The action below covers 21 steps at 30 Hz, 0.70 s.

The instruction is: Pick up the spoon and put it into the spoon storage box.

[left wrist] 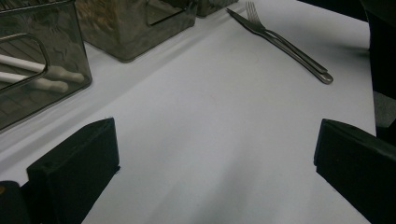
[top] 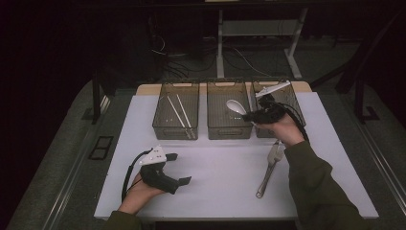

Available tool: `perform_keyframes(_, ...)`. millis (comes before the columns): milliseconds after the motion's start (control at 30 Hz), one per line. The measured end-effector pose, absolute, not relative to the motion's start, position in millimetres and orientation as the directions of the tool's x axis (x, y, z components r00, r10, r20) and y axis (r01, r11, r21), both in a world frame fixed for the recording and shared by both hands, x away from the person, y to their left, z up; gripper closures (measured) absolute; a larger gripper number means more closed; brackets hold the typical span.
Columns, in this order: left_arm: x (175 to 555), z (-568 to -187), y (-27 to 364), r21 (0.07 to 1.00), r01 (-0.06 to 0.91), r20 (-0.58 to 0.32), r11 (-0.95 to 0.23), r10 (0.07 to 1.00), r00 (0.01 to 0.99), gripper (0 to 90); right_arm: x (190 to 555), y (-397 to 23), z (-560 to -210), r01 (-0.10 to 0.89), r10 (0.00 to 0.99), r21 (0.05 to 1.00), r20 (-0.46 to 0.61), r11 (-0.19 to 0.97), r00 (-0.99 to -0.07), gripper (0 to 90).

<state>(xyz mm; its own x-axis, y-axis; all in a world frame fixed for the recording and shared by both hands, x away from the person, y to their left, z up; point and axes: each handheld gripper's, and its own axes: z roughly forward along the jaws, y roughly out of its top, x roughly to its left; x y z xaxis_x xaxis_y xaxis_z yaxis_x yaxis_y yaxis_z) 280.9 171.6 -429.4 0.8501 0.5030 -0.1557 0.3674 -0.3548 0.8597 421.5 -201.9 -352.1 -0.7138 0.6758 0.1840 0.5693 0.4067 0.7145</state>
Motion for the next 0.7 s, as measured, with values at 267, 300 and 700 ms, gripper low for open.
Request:
perform_keyframes(267,281,-429,171,0.860,0.367,-0.158,-0.354,0.499,0.852,0.0,450,-174,-362,0.604,0.693,0.675,0.187,0.424,-0.696,84.6)
perform_keyframes(300,281,-429,171,0.861,0.364,-0.155,-0.355,0.499,0.853,0.0,454,-171,-363,0.609,0.695,0.671,0.191,0.423,-0.693,84.6)
perform_keyframes(700,280,-429,171,0.862,0.362,-0.154,-0.356,0.495,0.855,0.0,477,-146,-394,0.666,0.724,0.584,0.183,0.465,-0.665,84.5)
